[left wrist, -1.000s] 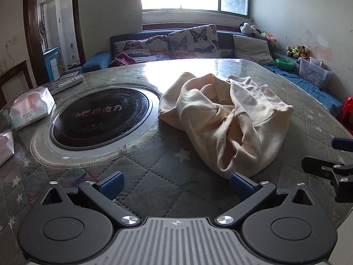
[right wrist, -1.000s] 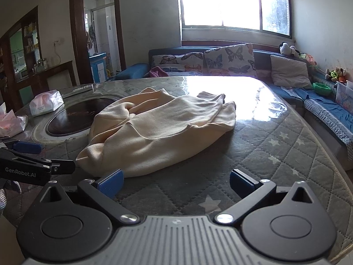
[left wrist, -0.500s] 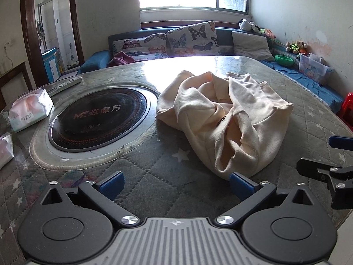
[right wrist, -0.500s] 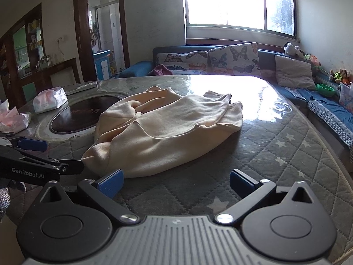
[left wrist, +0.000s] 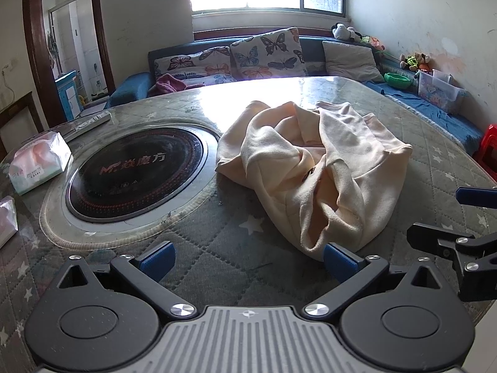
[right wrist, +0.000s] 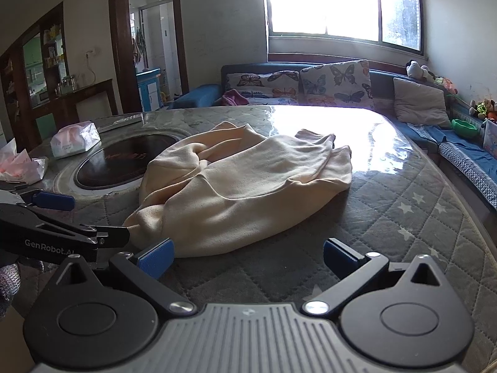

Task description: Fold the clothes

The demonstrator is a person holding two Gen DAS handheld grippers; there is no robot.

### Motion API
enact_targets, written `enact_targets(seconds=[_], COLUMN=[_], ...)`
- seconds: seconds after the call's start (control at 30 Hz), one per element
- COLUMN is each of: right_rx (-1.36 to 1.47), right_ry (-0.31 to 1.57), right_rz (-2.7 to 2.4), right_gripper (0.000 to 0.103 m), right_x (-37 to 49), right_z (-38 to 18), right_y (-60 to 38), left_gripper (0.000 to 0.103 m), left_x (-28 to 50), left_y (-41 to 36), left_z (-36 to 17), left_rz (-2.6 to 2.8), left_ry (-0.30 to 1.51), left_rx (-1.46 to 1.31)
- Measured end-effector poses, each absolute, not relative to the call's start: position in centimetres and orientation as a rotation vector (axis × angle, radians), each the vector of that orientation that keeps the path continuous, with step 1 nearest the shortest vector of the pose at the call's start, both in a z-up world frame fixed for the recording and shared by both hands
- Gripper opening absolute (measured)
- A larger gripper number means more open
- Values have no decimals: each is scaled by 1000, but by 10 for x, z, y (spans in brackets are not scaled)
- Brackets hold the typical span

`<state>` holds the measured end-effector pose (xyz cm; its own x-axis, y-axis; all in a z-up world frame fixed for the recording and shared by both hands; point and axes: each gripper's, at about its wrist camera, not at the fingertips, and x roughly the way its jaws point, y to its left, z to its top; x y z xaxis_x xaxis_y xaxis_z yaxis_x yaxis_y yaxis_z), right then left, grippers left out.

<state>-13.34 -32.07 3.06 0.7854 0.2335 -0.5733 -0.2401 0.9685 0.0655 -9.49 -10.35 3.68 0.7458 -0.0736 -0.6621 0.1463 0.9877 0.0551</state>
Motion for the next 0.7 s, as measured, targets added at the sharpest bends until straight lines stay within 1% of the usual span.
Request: enact_targets(seconds=[0.47, 0.7], right_rx=[3, 14], right_ry=[632, 629], right_rz=[277, 286], right_gripper=[103, 103], right_x=[-118, -105], right_z=[31, 36], right_y=[-319, -320], left_gripper=[103, 103], left_x=[-81, -71], left_y=[-106, -102], left_z=[41, 51], left_rz=[-125, -125], left_ry=[726, 706], left_rx=[126, 140])
